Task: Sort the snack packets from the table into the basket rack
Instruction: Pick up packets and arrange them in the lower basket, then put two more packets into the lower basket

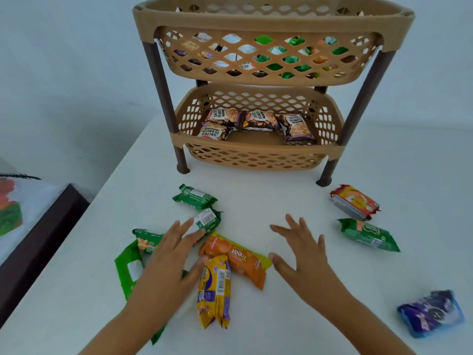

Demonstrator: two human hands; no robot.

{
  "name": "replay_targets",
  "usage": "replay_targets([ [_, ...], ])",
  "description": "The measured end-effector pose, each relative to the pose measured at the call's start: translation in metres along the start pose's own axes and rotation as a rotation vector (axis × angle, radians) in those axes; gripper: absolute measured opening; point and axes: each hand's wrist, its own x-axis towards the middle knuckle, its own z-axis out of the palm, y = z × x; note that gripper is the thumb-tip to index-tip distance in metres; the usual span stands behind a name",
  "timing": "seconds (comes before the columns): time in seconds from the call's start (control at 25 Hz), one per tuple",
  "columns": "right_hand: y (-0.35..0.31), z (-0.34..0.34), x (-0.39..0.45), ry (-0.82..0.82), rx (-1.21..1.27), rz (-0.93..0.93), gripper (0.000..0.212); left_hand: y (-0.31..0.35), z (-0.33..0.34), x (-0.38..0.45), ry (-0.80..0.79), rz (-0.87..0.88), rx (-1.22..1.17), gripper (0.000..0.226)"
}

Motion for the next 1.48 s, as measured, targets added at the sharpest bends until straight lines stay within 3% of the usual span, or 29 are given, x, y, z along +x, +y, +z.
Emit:
replay_targets([
  [0.24, 0.017, 0.016, -0.051, 0.075, -0.086, 0.066, 0.048, 0.024, 0.041, -0.038, -0.042, 0.019, 0.120, 0.092],
  [0.36, 0.038, -0.004, -0.070, 0.305, -0.180, 0.155, 0.049, 0.032, 0.052, -0.040, -0.109, 0.002, 0.300, 0.090],
  [0.48, 0.066, -0.025, -0.088, 0.479, -0.325, 0.421, 0.052, 0.037, 0.060, -0.040, -0.102, -0.003, 0.306, 0.085],
  [0.64, 0.093, -0.029, -0.099, 0.344, -0.333, 0.755, 0.060, 0.036, 0.068, -0.034, -0.046, 0.065, 0.195, 0.076],
  [0.76, 0.100, -0.018, -0.100, 0.404, -0.223, 0.610, 0.055, 0.036, 0.071, -0.026, -0.005, 0.078, 0.118, 0.062],
  [0.92, 0.089, 0.001, -0.093, 0.444, -0.124, 0.351, 0.045, 0.035, 0.079, -0.024, 0.037, 0.010, -0.025, 0.067],
  [1.08, 0.066, 0.017, -0.081, 0.400, -0.053, 0.218, 0.047, 0.035, 0.083, -0.030, 0.056, -0.091, -0.117, 0.065],
  [1.32, 0.040, 0.017, -0.071, 0.272, 0.067, 0.312, 0.054, 0.040, 0.079, -0.032, -0.011, -0.135, -0.077, 0.068],
  [1.48, 0.034, 0.004, -0.070, 0.245, 0.095, 0.375, 0.047, 0.041, 0.077, -0.033, -0.161, -0.173, -0.025, 0.084],
])
